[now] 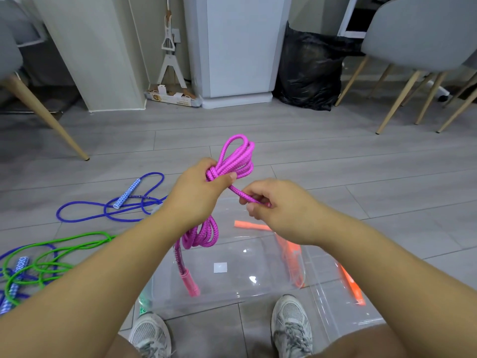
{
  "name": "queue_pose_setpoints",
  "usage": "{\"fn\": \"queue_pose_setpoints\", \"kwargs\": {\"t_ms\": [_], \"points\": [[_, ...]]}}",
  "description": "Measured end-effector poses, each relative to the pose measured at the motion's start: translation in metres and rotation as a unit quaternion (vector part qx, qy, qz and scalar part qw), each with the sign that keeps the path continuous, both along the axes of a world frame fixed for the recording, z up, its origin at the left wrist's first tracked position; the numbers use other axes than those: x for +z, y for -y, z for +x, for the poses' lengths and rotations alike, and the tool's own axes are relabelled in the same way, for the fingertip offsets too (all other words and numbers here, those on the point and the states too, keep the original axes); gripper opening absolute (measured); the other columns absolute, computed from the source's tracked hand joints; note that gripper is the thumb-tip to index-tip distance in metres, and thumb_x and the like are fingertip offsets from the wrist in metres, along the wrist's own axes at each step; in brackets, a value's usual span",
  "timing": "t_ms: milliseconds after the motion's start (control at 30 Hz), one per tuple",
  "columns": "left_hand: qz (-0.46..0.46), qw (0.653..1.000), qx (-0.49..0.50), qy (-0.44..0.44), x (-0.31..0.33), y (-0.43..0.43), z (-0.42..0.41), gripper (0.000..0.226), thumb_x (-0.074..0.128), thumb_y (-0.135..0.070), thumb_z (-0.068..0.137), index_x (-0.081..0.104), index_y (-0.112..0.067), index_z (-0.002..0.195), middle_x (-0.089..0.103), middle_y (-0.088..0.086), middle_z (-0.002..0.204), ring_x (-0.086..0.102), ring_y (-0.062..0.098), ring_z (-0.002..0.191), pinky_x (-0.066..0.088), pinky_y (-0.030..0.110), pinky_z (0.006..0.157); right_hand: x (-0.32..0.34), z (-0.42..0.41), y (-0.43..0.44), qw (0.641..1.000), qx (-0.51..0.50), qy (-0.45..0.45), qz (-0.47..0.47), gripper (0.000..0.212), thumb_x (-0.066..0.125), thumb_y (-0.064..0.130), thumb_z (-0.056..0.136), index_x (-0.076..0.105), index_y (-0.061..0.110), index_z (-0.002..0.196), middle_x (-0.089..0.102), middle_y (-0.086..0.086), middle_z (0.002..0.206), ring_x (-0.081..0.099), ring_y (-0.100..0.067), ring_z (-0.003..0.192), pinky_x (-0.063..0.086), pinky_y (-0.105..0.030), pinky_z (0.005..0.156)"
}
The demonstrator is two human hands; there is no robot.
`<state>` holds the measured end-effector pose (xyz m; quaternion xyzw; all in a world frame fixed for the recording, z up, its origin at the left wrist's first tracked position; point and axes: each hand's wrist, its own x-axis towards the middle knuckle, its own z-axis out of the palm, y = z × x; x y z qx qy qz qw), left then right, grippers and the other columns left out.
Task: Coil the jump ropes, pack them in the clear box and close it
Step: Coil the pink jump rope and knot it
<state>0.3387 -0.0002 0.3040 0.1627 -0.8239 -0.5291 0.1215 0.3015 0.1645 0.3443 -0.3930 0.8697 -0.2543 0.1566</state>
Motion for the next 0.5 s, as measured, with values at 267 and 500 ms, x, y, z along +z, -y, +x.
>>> {"fn": "queue_pose_setpoints", "kwargs": {"t_ms": [267,500], "points": [[0.138,0.989,-0.029,0.042,0.008,-0.002,0.003,0.014,0.058,-0.017,0.090,0.049,-0.007,0.090,0.044,0.005,0.064,0.038,0.015,0.050,0.036,0.026,0.047,-0.004,-0.004,0.000,0.999,-0.029,-0.007,-0.034,0.013,0.047,0.025,0.096,0.051,0.018,0.086,0.057,-0.001,0.078,0.054,-0.015,0.066,0.043,-0.025,0.063],[0.254,0.966,-0.047,-0.013,0.011,-0.009,0.005,0.009,0.045,-0.009,0.096,0.050,-0.012,0.089,0.051,0.005,0.068,0.047,0.017,0.060,0.043,0.030,0.063,-0.007,-0.006,0.009,0.981,-0.095,0.034,-0.168,0.021,0.052,0.038,0.092,0.062,0.027,0.077,0.045,0.007,0.051,0.042,-0.008,0.051,0.040,-0.021,0.052]]}}
